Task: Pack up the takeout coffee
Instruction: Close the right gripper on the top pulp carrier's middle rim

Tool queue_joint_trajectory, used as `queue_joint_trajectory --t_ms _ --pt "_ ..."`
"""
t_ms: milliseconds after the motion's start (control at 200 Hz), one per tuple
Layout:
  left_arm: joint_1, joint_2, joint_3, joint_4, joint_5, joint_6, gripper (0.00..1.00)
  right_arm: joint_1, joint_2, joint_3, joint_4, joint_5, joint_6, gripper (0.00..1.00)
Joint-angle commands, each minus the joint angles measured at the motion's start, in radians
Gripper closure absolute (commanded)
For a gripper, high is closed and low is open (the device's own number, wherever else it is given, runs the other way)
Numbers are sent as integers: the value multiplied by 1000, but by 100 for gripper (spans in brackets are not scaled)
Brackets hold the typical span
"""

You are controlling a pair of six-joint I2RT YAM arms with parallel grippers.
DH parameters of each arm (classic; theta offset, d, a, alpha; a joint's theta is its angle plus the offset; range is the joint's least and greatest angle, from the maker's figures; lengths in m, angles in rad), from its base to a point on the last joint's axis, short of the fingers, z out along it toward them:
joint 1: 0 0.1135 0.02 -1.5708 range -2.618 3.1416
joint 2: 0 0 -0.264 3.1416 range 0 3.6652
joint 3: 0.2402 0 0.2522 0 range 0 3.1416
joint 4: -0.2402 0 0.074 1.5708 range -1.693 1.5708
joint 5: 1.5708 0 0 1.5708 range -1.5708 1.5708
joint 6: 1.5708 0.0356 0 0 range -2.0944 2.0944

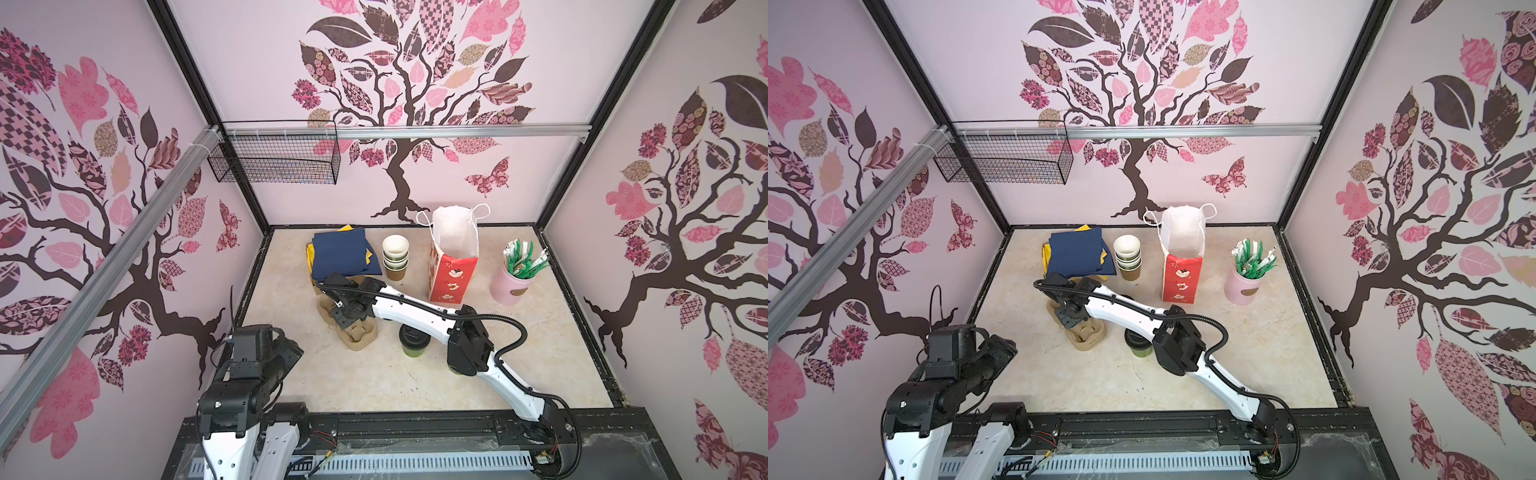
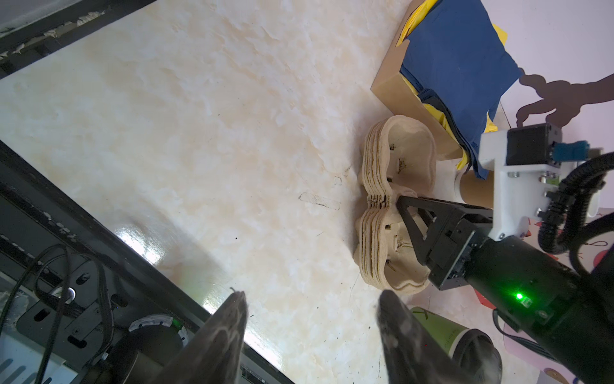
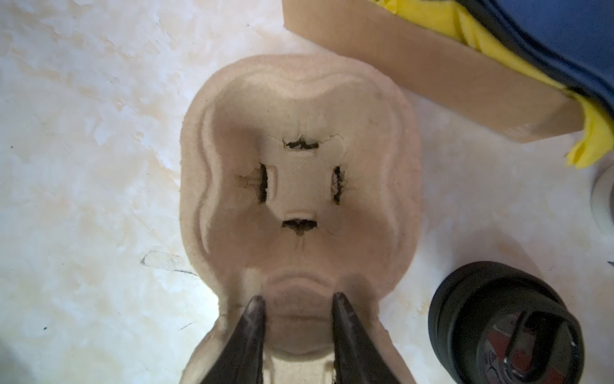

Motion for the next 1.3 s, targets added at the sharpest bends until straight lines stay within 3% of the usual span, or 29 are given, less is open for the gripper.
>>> queue_joint_trajectory --t_ms 0,355,1295 --pt "4 3 41 -9 -16 18 34 4 19 57 -33 7 23 72" --pt "3 4 39 -3 -17 16 34 4 -53 57 -36 21 42 80" --pt "4 9 56 29 -41 24 33 4 -184 56 -30 4 123 84"
